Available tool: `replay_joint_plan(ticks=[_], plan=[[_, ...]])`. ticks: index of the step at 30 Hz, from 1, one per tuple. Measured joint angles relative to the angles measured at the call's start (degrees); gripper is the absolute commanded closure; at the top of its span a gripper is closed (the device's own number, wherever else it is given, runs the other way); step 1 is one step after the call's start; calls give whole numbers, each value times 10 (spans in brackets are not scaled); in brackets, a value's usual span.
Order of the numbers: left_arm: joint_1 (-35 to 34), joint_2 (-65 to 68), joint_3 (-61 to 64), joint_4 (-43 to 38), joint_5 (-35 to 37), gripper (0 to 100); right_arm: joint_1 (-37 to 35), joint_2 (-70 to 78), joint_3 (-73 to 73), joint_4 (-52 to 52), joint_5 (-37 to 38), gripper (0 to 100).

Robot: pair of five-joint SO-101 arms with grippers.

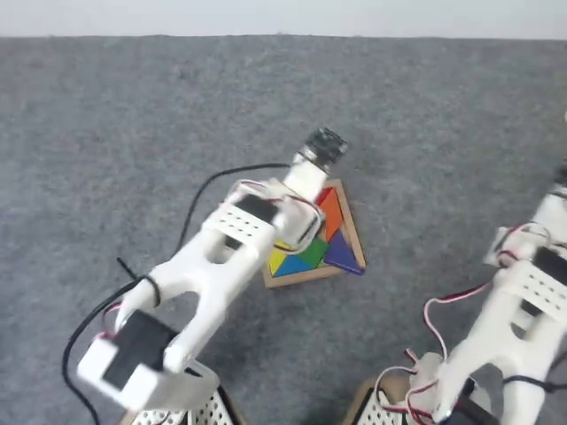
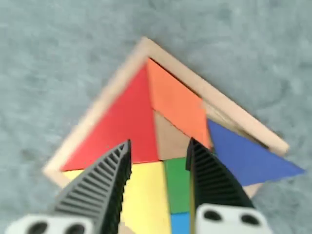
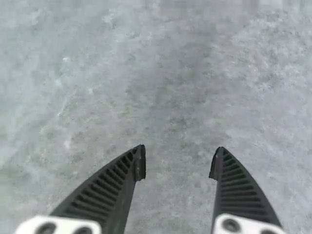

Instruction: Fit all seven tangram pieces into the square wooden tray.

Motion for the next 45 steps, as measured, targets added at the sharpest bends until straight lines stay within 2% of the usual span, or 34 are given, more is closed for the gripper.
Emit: replay_joint_plan(ticks=[6,10,16,23,27,34,45], plan=[[-104,-120,1,110,78,819,-178,0,6,76,48,761],[-203,-206,43,159,86,819,-317,0,-4,158,72,761],[-338,-222,122,117,60,819,-510,-6,-5,255,80,761],[-346,-188,126,85,54,819,-647,-72,-5,273,79,760],[-337,-185,126,85,54,819,-666,-59,-5,265,79,760],[-337,-185,126,85,54,819,-665,57,-5,198,79,760],[-334,-181,126,85,54,819,-547,169,-5,89,108,761]])
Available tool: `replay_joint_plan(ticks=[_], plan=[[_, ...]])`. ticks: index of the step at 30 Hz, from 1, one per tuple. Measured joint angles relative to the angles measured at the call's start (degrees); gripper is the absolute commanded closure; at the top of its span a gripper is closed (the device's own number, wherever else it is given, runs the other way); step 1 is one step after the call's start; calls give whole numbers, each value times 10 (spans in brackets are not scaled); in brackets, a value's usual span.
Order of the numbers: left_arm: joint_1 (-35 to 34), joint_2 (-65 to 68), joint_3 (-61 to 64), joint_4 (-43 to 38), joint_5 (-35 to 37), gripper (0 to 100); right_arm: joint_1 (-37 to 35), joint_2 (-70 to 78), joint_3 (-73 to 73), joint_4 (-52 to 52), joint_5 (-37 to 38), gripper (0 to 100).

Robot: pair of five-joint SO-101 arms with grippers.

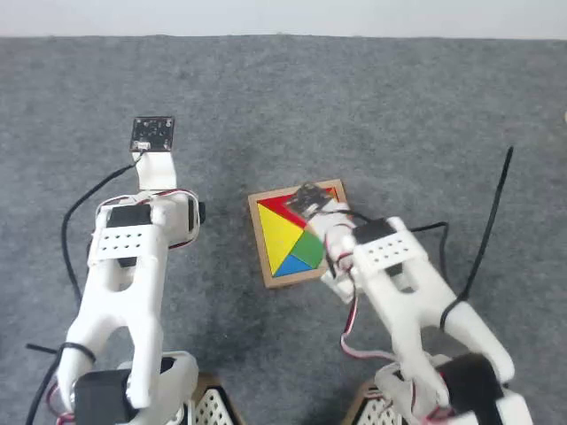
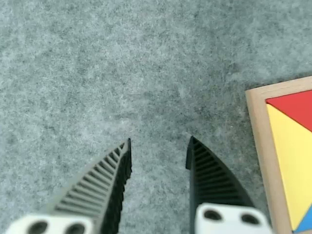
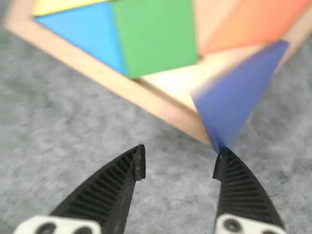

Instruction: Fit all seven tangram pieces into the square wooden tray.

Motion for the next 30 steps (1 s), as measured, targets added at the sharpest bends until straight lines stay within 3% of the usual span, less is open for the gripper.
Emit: replay_joint_plan(ticks=[17,30], plan=[[0,0,0,0,0,819,8,10,0,-94,-24,762],[35,0,16,0,0,819,79,10,0,-182,-30,762]])
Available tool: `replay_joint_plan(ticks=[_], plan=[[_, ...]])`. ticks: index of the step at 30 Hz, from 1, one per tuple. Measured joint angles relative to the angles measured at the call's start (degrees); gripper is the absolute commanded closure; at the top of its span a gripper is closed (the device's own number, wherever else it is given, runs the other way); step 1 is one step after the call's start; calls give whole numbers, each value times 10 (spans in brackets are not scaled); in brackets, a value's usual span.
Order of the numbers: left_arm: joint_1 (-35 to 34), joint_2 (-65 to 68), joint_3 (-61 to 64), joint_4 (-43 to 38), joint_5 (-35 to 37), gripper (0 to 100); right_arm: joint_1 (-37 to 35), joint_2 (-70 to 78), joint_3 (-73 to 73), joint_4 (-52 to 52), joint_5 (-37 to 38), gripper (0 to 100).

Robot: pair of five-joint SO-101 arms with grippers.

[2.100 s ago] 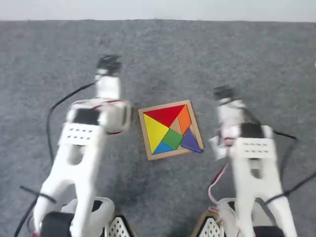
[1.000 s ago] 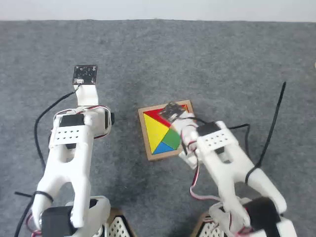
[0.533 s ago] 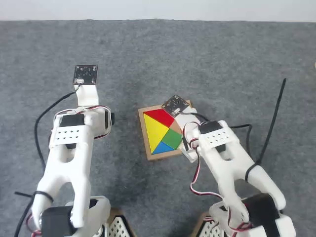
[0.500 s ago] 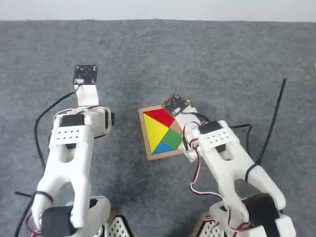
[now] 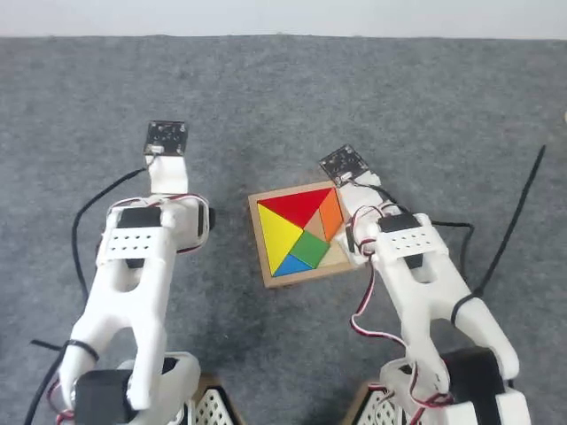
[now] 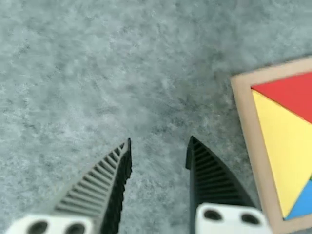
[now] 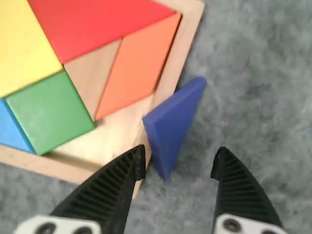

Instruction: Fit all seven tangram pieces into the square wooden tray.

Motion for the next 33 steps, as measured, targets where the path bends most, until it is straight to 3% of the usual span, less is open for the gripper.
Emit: replay_joint_plan(ticks=[10,16,20,33], plan=[[2,0,0,0,0,819,-2,102,-51,-25,1,765],[2,0,0,0,0,819,-2,127,-75,-25,-40,905],[2,0,0,0,0,819,0,128,-76,-25,-59,905],[2,0,0,-4,0,819,61,85,-84,9,-225,991]])
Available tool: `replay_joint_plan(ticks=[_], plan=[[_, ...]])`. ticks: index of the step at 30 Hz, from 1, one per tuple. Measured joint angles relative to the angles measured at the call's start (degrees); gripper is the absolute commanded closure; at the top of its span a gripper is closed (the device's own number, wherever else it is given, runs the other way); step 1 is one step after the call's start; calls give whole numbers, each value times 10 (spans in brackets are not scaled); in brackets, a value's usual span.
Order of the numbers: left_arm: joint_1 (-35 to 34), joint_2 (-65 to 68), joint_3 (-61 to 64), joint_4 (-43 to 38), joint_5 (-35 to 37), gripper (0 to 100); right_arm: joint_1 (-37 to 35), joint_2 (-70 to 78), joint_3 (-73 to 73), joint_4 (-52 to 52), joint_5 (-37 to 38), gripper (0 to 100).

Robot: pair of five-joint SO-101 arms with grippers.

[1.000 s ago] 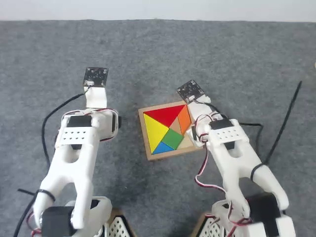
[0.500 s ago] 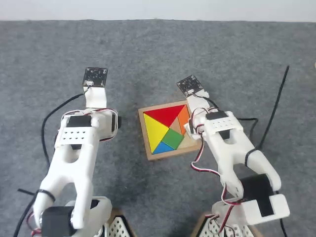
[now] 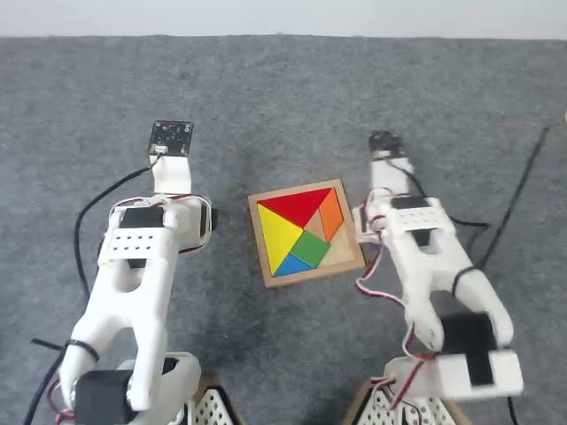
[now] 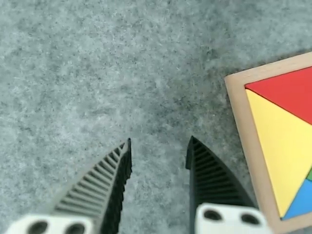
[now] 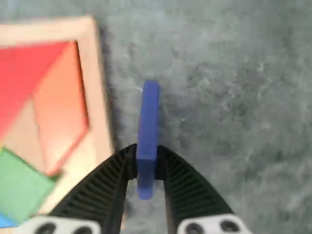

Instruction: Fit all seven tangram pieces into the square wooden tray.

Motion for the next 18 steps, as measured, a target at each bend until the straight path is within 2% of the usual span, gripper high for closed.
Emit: replay_joint_plan(ticks=[3,7,10,14,18], plan=[[0,0,5,-10,0,819,-15,-73,-3,59,-87,990],[-1,0,7,-14,0,819,-102,-126,-4,88,-202,989],[0,0,7,-14,0,819,-151,-121,-4,65,-236,989],[-1,0,7,-14,0,819,-171,-65,-4,34,-276,984],[-1,0,7,-14,0,819,-160,-22,-4,22,-294,868]])
